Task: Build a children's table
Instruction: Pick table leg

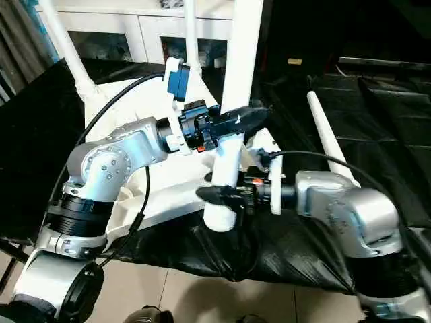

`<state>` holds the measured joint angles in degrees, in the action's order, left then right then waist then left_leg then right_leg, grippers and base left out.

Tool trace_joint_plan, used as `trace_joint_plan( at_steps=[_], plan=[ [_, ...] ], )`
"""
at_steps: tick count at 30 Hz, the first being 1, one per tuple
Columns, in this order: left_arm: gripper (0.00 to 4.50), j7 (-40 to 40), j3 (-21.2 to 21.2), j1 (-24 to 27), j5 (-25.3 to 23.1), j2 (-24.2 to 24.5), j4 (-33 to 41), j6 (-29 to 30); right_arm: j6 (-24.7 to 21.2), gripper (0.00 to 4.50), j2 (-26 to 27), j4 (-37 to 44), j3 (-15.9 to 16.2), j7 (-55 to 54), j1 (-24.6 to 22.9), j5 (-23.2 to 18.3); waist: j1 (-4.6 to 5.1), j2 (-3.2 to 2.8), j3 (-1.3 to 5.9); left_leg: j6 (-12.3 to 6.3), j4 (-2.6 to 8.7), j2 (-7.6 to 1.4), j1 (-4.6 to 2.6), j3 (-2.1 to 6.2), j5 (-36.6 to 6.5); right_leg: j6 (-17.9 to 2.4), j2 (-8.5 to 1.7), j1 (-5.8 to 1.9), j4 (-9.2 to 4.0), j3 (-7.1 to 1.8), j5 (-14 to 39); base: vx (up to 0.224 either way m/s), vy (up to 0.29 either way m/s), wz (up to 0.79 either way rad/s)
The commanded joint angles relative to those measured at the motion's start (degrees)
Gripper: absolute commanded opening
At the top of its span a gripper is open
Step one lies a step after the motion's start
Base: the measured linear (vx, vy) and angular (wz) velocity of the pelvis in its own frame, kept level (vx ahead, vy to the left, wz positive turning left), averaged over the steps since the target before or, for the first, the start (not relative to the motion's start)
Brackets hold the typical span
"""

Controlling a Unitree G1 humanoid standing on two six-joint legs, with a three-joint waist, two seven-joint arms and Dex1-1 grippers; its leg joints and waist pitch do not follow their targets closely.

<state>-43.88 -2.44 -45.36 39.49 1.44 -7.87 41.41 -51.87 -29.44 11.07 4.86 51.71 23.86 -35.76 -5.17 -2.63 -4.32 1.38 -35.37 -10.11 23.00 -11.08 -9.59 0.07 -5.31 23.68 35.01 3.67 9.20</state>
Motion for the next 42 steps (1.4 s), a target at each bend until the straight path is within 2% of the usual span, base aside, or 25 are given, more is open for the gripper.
trace_joint_plan(
  at_steps=[1, 2, 6, 8, 9, 11, 12, 14, 15, 16, 17, 18, 21, 22, 23, 24, 25, 26, 27, 28, 30, 32, 34, 37, 42],
  plan=[
    [2.70, 1.18, 1.59, -1.51, -0.73, -0.90, 0.32, -3.90, 1.43, 1.89, 1.44, -0.68, -1.28, -3.41, -0.84, 1.29, -0.13, 1.16, 5.17, -1.49, 3.68, -2.32, -1.14, 1.27, -9.30, -11.34, -2.88, -3.23, -4.47, -2.05, 15.61, 0.000, 0.000, 0.00],
    [2.93, 3.59, 2.95, -1.60, -1.39, -2.27, -0.12, -6.66, 2.00, 1.89, 4.05, -1.84, -3.44, -6.69, -0.92, 0.83, -0.08, 1.19, 5.22, -1.45, 3.71, -2.36, -1.22, 1.28, -9.41, -11.20, -2.88, -3.26, -4.52, -2.03, 15.62, 0.000, 0.000, 0.00],
    [2.95, 12.20, 6.20, -1.26, -3.66, -6.49, 0.55, -13.66, 7.07, 1.89, 8.93, -4.16, -7.33, -12.90, -1.18, 1.79, 0.06, 1.35, 5.18, -1.24, 3.69, -2.28, -1.04, 1.25, -10.02, -11.14, -2.88, -3.25, -4.67, -1.92, 15.54, 0.000, 0.000, 0.00],
    [2.95, 14.17, 5.87, -0.97, -5.86, -6.64, 0.33, -15.38, 8.89, 1.89, 10.87, -5.03, -8.72, -16.32, -1.49, 2.75, 0.09, 1.23, 5.17, -1.24, 3.85, -2.26, -1.16, 1.28, -10.14, -9.83, -2.77, -3.06, -4.79, -1.94, 16.70, 0.000, 0.000, 0.00],
    [2.95, 13.95, 5.63, -0.66, -6.58, -6.21, -0.05, -15.91, 11.58, 1.89, 11.90, -5.82, -8.94, -18.52, -1.87, 4.53, 0.15, 1.30, 5.17, -1.19, 3.86, -2.20, -1.09, 1.30, -10.21, -9.45, -2.72, -3.21, -4.74, -1.87, 16.89, 0.000, 0.000, 0.00],
    [2.95, 12.06, 4.53, -0.05, -7.79, -4.54, -1.17, -16.06, 15.78, 1.89, 12.96, -7.50, -9.08, -21.73, -2.48, 7.65, 0.15, 1.17, 5.19, -0.64, 3.93, -2.21, -1.15, 1.28, -9.71, -8.61, -2.78, -2.92, -4.75, -1.95, 17.28, 0.000, 0.000, 0.00],
    [2.95, 9.78, 1.99, 0.65, -10.30, -2.11, -2.44, -16.64, 17.68, 1.89, 12.91, -8.63, -9.16, -23.48, -2.78, 9.56, 0.14, 1.12, 5.25, -0.61, 3.93, -2.17, -1.21, 1.28, -9.66, -8.58, -2.77, -2.83, -4.78, -1.92, 17.18, 0.000, 0.000, 0.00],
    [2.95, 4.11, -6.51, 2.79, -18.10, 4.57, -5.26, -18.84, 19.69, 1.89, 10.78, -10.39, -8.26, -25.37, -3.57, 13.40, 0.25, 1.01, 5.12, -0.28, 4.26, -2.09, -1.34, 1.49, -10.25, -6.62, -2.51, -2.63, -4.98, -2.02, 18.44, 0.000, 0.000, 0.00],
    [2.95, 3.31, -9.12, 3.37, -20.87, 6.39, -6.18, -19.89, 20.38, 1.89, 10.21, -10.69, -7.98, -25.79, -3.87, 14.47, 0.31, 0.97, 5.09, -0.07, 4.31, -2.11, -1.31, 1.51, -10.34, -5.84, -2.44, -2.64, -4.99, -2.09, 18.65, 0.000, 0.000, 0.00],
    [2.95, 1.63, -14.39, 4.68, -26.53, 9.79, -8.70, -22.69, 21.07, 1.89, 9.99, -11.29, -8.67, -27.09, -4.32, 15.53, 0.49, 0.73, 5.10, 0.54, 4.29, -2.00, -1.33, 1.39, -10.56, -5.56, -2.39, -2.73, -4.83, -2.20, 18.02, 0.000, 0.000, 0.00],
    [2.95, 0.74, -16.33, 5.25, -28.50, 10.99, -9.76, -23.87, 21.00, 1.89, 10.24, -11.52, -9.45, -27.79, -4.41, 15.46, 0.59, 0.61, 5.28, 0.65, 4.33, -2.00, -1.34, 1.46, -10.78, -5.49, -2.50, -2.80, -4.73, -2.25, 17.68, 0.000, 0.000, 0.00],
    [2.95, 0.74, -16.33, 5.25, -28.50, 10.99, -9.76, -23.87, 21.00, 1.89, 10.24, -11.52, -9.45, -27.79, -4.41, 15.46, 0.68, 0.52, 5.33, 0.73, 4.35, -1.96, -1.28, 1.43, -10.86, -5.73, -2.47, -2.83, -4.64, -2.22, 17.29, 0.000, 0.000, 0.00],
    [2.95, -2.25, -19.18, 7.26, -30.40, 11.89, -14.48, -25.63, 22.43, 1.89, 9.63, -11.92, -10.52, -28.31, -4.87, 16.24, 0.69, 0.38, 5.36, 0.78, 4.40, -2.32, -1.50, 1.34, -12.04, -9.18, -2.71, -2.74, -4.37, -2.25, 14.14, 0.000, 0.000, 0.00],
    [2.95, -2.52, -19.54, 7.47, -30.69, 11.78, -15.61, -25.91, 22.73, 1.89, 9.28, -11.93, -10.31, -28.14, -5.04, 16.58, 0.58, 0.03, 5.30, 0.78, 4.39, -2.35, -1.64, 1.35, -12.52, -9.59, -2.79, -2.63, -4.45, -2.21, 14.32, 0.000, 0.000, 0.00],
    [2.95, -2.58, -19.92, 7.52, -31.23, 11.25, -17.82, -26.29, 23.45, 1.89, 8.95, -12.07, -10.00, -27.94, -5.26, 17.14, 0.65, 0.32, 5.17, 0.74, 4.40, -2.27, -1.61, 1.27, -13.69, -9.92, -2.82, -2.72, -4.58, -2.24, 15.10, 0.000, 0.000, 0.00],
    [2.95, -2.45, -19.92, 7.45, -31.37, 10.87, -18.83, -26.28, 23.83, 1.89, 8.95, -12.18, -9.96, -27.90, -5.31, 17.34, 0.67, 0.38, 5.15, 0.67, 4.40, -2.21, -1.55, 1.25, -13.97, -9.93, -2.82, -2.82, -4.64, -2.22, 15.57, 0.000, 0.000, 0.00],
    [2.95, -2.17, -19.88, 7.30, -31.60, 10.50, -19.82, -26.51, 24.08, 1.89, 8.89, -12.28, -9.84, -27.85, -5.30, 17.53, 0.63, 0.16, 5.15, 0.59, 4.36, -2.14, -1.56, 1.27, -14.02, -9.84, -2.85, -2.80, -4.69, -2.20, 15.89, 0.000, 0.000, 0.00],
    [2.77, -2.10, -19.90, 7.26, -31.67, 10.44, -20.04, -26.56, 24.10, 1.89, 8.88, -12.28, -9.83, -27.85, -5.30, 17.54, 0.69, 0.32, 5.12, 0.49, 4.41, -2.16, -1.55, 1.29, -14.33, -9.67, -2.86, -2.84, -4.79, -2.18, 16.61, 0.000, 0.000, 0.00],
    [2.77, -1.99, -20.45, 6.83, -32.08, 10.08, -22.01, -26.94, 24.55, 1.89, 8.88, -12.46, -9.74, -27.90, -5.27, 17.68, 0.71, 0.12, 5.14, 0.44, 4.36, -2.14, -1.51, 1.33, -14.36, -9.63, -2.90, -2.83, -4.81, -2.19, 16.83, 0.000, 0.000, 0.00],
    [2.77, -2.08, -20.79, 6.59, -32.11, 9.95, -22.85, -26.96, 24.86, 1.89, 8.86, -12.62, -9.71, -27.96, -5.25, 17.76, 0.74, 0.28, 5.12, 0.29, 4.40, -2.13, -1.50, 1.33, -14.56, -9.40, -2.89, -2.82, -4.95, -2.17, 17.38, 0.000, 0.000, 0.00],
    [2.63, -2.22, -20.70, 6.28, -31.65, 9.31, -24.22, -26.65, 25.31, 1.89, 8.74, -12.92, -9.69, -27.95, -5.21, 17.85, 0.66, 0.08, 5.20, 0.06, 4.36, -2.18, -1.54, 1.37, -14.37, -9.60, -2.95, -2.82, -4.86, -2.17, 17.28, 0.000, 0.000, 0.00],
    [2.38, -2.17, -20.50, 5.95, -32.35, 8.81, -25.83, -27.31, 25.53, 1.89, 8.79, -13.11, -9.76, -27.91, -5.22, 18.09, 0.73, 0.21, 5.29, -0.46, 4.26, -2.12, -1.42, 1.29, -13.70, -10.04, -2.88, -2.84, -4.84, -2.15, 16.47, 0.000, 0.000, 0.00],
    [2.35, -3.40, -20.72, 5.59, -33.52, 8.49, -28.10, -28.61, 25.73, 1.89, 8.84, -13.18, -9.67, -27.58, -5.32, 18.41, 0.80, 0.11, 5.25, -0.77, 4.23, -2.04, -1.44, 1.30, -13.95, -9.86, -2.88, -2.86, -5.05, -2.06, 17.11, 0.000, 0.000, 0.00],
    [2.00, -4.26, -21.48, 5.40, -34.91, 8.69, -29.87, -29.69, 25.85, 1.89, 8.85, -13.14, -9.32, -27.02, -5.41, 18.53, 1.05, 0.05, 5.25, -1.08, 4.31, -2.10, -1.37, 1.37, -14.16, -9.92, -2.83, -2.88, -5.06, -2.03, 17.29, 0.000, 0.000, 0.00],
    [1.65, -4.71, -21.31, 4.92, -35.26, 8.71, -31.73, -29.95, 25.93, 1.89, 8.78, -13.08, -8.91, -26.14, -5.34, 18.52, 1.54, 0.04, 5.06, -1.10, 4.44, -2.15, -1.38, 1.43, -15.56, -10.18, -2.91, -2.79, -5.21, -1.98, 18.69, 0.000, 0.000, 0.00]
  ],
)
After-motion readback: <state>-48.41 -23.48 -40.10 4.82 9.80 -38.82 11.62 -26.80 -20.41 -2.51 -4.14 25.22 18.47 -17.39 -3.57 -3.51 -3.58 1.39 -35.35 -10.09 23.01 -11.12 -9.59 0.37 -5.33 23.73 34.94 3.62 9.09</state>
